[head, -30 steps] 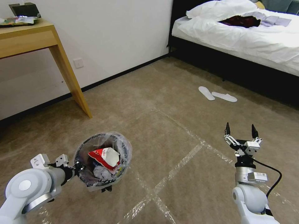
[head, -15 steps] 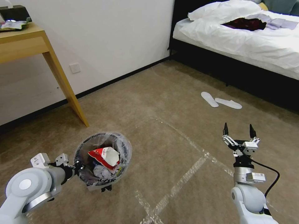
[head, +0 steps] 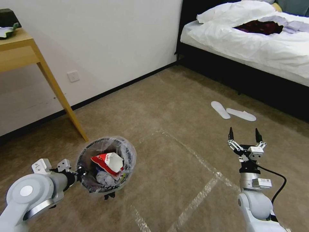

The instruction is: Pick up the trash bin and place the garbage on the floor into it.

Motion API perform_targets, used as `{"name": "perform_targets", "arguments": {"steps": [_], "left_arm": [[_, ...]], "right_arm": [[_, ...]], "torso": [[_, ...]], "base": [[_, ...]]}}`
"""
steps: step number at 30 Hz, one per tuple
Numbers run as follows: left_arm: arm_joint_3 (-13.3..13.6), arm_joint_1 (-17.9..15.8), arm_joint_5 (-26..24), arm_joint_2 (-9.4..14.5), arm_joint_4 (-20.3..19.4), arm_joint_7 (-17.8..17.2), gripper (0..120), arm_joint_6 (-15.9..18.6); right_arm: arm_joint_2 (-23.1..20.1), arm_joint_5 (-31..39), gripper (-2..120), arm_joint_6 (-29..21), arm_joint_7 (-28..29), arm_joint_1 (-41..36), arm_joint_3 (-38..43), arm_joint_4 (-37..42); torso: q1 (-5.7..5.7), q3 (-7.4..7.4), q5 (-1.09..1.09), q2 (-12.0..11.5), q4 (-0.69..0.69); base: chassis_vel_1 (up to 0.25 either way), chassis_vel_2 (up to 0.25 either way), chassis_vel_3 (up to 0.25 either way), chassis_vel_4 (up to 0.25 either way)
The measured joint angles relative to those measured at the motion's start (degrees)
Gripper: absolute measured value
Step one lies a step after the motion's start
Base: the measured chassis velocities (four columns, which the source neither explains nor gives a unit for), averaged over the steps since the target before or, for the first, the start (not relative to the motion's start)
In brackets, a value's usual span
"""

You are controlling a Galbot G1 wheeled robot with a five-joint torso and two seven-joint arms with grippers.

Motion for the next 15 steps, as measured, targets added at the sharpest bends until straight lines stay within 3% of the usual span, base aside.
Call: {"name": "perform_targets", "arguments": {"steps": [15], "left_arm": [[-0.06, 0.07, 0.02, 0.39, -0.29, 0.01, 0, -0.18]], "right_arm": [[-0.02, -0.27, 100, 0.20, 0.02, 0.08, -0.09, -0.44]], "torso": [[0.00, 0.00, 0.00, 0.00, -0.01]], "base": [[-0.171, 0.176, 0.174, -0.175]]}}
